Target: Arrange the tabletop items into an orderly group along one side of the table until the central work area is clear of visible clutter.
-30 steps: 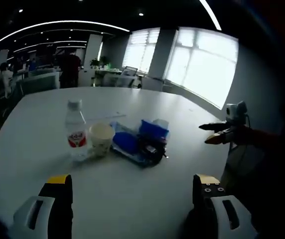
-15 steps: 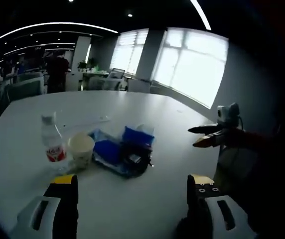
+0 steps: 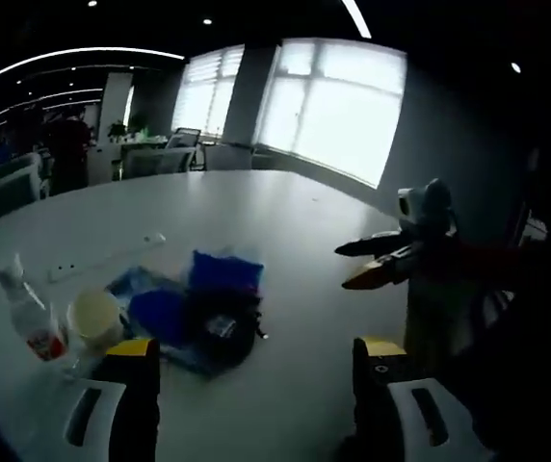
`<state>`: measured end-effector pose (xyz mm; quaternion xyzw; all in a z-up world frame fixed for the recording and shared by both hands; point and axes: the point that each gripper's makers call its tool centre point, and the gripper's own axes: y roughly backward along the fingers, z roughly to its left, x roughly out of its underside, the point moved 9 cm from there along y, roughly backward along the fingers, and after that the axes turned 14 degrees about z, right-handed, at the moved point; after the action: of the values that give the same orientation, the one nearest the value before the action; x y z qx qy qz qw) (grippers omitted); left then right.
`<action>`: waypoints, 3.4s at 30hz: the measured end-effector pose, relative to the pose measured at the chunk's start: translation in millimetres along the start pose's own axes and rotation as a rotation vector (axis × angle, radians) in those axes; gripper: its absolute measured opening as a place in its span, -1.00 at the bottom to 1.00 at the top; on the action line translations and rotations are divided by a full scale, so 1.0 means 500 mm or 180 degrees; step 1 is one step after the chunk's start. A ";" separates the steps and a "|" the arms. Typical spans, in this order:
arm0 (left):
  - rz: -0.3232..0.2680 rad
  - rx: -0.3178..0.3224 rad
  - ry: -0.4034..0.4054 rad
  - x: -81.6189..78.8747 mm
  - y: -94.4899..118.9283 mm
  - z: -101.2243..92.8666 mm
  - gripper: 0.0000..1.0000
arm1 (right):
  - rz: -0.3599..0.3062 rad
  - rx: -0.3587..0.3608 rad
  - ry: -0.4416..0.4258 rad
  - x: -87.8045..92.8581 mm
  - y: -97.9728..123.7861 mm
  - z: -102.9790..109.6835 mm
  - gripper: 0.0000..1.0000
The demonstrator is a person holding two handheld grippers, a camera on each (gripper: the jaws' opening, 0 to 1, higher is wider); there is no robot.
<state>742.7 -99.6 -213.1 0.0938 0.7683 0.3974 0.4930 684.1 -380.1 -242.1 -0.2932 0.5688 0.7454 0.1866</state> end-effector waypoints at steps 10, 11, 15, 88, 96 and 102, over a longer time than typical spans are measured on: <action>-0.0105 0.0058 0.0073 -0.069 -0.067 0.030 0.36 | 0.0017 0.0070 -0.0038 -0.018 -0.035 -0.019 0.47; -0.0122 0.0035 0.0078 -0.078 -0.074 0.043 0.34 | 0.0006 0.0078 -0.0059 -0.020 -0.040 -0.021 0.47; -0.0161 -0.0057 0.0064 -0.102 -0.100 0.052 0.22 | 0.0035 0.0101 -0.0003 -0.023 -0.057 -0.022 0.42; 0.0594 -0.0113 -0.0333 -0.183 -0.357 0.155 -1.00 | 0.0051 0.0438 -0.0740 -0.078 -0.186 -0.123 -1.00; 0.0398 -0.0021 -0.0284 -0.207 -0.360 0.111 -1.00 | -0.0057 0.0622 -0.0695 -0.079 -0.159 -0.176 -1.00; 0.0285 0.0016 -0.0277 -0.217 -0.372 0.085 -1.00 | -0.0190 0.0751 -0.0683 -0.078 -0.147 -0.195 -1.00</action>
<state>878.1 -259.4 -278.3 0.1465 0.7421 0.4128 0.5074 780.3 -450.4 -288.7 -0.2047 0.6202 0.6946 0.3015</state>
